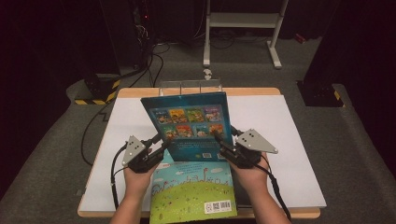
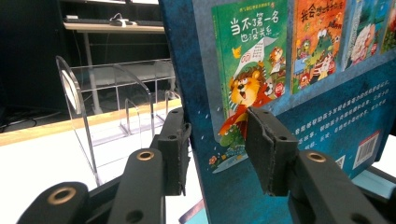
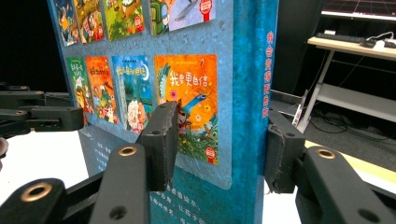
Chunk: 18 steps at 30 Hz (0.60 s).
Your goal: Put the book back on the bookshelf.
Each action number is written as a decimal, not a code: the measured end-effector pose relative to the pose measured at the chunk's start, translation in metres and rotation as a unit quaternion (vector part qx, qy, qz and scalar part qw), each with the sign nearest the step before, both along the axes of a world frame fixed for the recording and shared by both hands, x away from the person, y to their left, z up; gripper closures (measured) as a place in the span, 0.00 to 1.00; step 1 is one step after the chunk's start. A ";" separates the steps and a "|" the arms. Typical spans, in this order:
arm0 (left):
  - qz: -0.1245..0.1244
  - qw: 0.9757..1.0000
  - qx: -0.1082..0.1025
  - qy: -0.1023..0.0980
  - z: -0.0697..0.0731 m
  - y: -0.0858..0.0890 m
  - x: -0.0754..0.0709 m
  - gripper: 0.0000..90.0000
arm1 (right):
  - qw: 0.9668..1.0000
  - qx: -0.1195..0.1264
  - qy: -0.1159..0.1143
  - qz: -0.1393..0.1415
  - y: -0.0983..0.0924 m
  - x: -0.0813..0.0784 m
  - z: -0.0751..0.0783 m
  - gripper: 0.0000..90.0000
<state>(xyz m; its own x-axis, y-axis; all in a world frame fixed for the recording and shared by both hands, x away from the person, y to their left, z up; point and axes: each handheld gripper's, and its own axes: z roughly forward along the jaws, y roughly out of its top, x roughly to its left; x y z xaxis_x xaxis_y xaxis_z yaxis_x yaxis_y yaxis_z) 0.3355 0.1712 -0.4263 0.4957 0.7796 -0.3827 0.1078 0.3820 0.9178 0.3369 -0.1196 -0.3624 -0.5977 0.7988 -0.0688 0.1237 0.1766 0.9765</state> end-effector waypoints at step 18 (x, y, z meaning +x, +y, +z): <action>0.006 1.000 -0.001 -0.015 -0.003 0.008 -0.013 0.58 | 0.998 -0.004 0.005 0.059 -0.010 -0.008 -0.013 0.43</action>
<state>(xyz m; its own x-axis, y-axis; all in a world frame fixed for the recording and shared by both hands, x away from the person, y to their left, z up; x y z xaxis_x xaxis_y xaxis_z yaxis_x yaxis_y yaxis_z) 0.3221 0.1789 -0.4292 0.4978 0.7848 -0.3691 0.0754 0.3848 0.9199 0.3286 -0.1299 -0.3758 -0.6884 0.7221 -0.0684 0.1118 0.1987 0.9737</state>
